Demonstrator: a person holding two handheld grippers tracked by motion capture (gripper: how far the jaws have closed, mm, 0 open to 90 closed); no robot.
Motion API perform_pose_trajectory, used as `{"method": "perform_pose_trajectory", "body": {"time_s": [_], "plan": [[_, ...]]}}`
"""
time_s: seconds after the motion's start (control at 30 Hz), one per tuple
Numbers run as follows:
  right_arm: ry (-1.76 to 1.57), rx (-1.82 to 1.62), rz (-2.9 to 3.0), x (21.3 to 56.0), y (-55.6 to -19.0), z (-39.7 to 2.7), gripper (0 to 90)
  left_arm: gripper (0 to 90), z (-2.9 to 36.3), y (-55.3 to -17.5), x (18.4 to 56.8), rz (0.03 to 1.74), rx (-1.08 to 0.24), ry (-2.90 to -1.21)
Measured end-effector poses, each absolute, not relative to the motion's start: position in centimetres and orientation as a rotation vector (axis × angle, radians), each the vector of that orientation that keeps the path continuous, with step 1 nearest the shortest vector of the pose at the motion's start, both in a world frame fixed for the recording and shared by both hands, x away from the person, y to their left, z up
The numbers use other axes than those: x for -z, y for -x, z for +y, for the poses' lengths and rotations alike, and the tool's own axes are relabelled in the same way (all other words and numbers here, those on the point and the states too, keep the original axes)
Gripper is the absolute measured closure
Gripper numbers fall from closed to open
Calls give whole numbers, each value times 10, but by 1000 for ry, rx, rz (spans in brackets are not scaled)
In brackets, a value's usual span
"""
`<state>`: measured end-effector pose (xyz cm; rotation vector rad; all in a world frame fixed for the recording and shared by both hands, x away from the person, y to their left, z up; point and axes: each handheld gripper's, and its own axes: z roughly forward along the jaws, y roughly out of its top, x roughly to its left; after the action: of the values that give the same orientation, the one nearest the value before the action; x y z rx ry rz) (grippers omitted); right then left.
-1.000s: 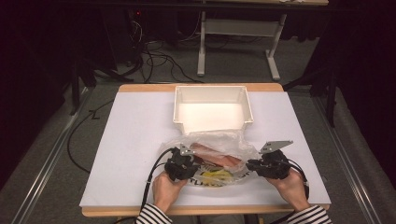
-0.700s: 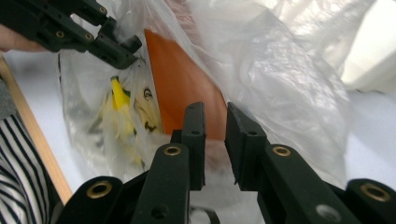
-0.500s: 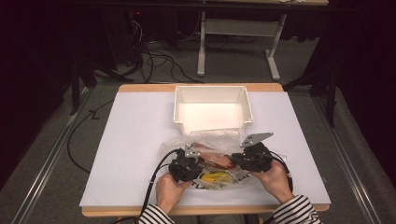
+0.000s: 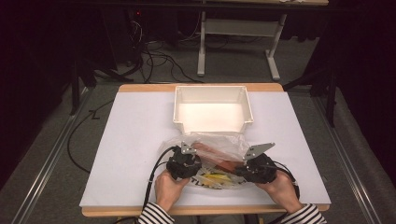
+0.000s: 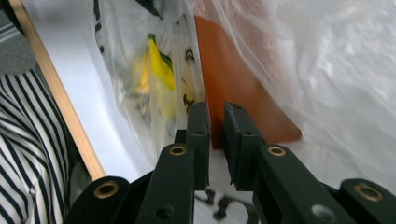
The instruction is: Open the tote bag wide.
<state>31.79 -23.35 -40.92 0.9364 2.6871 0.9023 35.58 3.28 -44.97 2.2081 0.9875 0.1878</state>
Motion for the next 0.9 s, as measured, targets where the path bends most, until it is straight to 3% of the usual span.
{"method": "perform_pose_trajectory", "body": {"time_s": [0.4, 0.9], "plan": [[-1004, -870, 2653, 423, -309, -252, 791, 664, 28, -357, 453, 989, -185, -2231], [-1175, -784, 2670, 455, -330, -263, 808, 686, 37, -364, 460, 1042, -252, -2280]]}}
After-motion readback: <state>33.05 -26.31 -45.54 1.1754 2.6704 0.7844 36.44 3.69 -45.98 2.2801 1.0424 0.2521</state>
